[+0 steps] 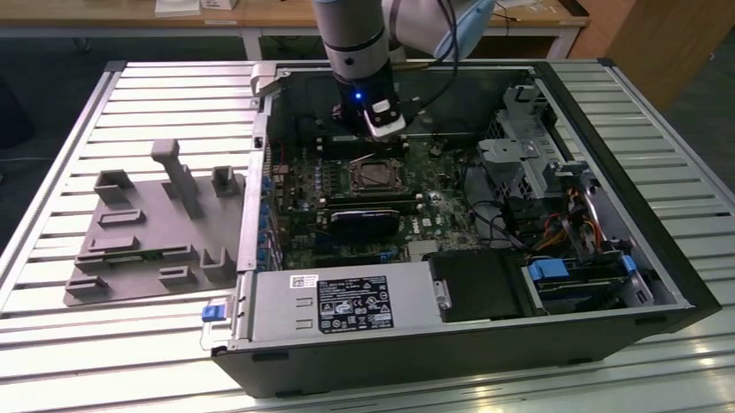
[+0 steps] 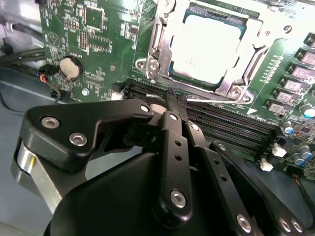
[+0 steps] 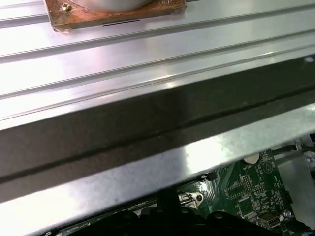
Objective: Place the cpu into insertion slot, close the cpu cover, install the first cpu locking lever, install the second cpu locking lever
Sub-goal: 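Install the first cpu locking lever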
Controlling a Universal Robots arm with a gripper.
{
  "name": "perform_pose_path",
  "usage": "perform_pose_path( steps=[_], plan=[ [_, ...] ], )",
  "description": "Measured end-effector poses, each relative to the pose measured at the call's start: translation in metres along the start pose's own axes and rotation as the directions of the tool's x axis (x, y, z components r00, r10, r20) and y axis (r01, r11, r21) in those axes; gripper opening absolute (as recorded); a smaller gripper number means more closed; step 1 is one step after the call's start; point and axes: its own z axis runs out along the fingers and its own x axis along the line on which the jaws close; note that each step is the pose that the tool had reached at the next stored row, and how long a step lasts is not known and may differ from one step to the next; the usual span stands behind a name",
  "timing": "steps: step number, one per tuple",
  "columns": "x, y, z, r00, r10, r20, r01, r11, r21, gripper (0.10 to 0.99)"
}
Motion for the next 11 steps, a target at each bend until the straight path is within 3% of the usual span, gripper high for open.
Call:
perform_pose_path(
  steps=[3,11],
  plan=[
    [0.0005,0.0,0.0008,0.9998,0.019,0.0068,-0.019,0.9998,0.007,0.102],
    [0.0055,0.003,0.0013,0.9991,0.039,0.0155,-0.039,0.9992,0.011,0.102]
  ],
)
